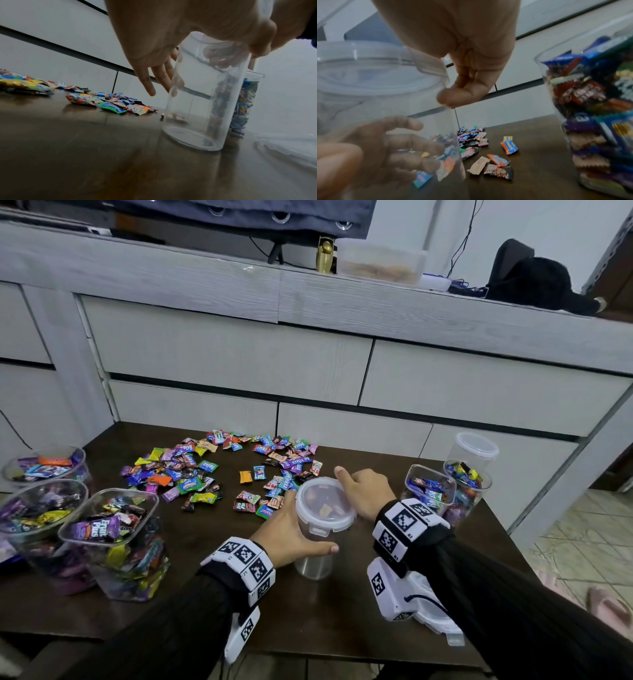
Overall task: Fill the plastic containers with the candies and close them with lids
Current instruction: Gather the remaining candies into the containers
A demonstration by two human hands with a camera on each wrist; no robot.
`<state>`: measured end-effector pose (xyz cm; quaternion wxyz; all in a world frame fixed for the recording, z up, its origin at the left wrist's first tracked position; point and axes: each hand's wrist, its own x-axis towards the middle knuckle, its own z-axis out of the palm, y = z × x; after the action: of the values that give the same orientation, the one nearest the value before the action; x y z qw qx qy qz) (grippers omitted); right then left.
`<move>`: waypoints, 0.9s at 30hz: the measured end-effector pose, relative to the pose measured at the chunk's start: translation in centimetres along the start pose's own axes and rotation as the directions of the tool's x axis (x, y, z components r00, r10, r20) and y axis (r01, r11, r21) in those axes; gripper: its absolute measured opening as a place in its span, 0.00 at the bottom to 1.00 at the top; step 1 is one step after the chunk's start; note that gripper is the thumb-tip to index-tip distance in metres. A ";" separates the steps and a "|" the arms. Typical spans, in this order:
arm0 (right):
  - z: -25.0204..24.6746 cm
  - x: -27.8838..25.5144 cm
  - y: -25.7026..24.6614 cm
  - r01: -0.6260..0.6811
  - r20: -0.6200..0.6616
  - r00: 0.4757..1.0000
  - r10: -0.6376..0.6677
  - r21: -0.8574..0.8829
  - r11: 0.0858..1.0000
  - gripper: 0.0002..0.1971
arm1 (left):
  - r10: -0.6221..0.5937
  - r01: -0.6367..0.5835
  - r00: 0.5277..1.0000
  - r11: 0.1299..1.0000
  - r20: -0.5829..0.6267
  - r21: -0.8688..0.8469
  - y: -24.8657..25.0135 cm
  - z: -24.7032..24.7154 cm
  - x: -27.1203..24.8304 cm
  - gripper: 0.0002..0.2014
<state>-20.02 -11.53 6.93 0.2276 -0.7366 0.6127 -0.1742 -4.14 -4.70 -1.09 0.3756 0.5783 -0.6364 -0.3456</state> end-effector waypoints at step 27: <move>-1.3 -2.9 -2.3 0.338 -0.036 0.922 -0.386 -0.412 0.846 0.29 | 0.024 -0.023 0.999 0.999 0.024 -0.029 0.9 0.5 -0.2 0.42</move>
<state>-19.36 -8.46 9.34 -0.0003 -0.8579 0.4974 -0.1287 -4.96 -4.37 -0.54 0.3800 0.5610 -0.6429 -0.3573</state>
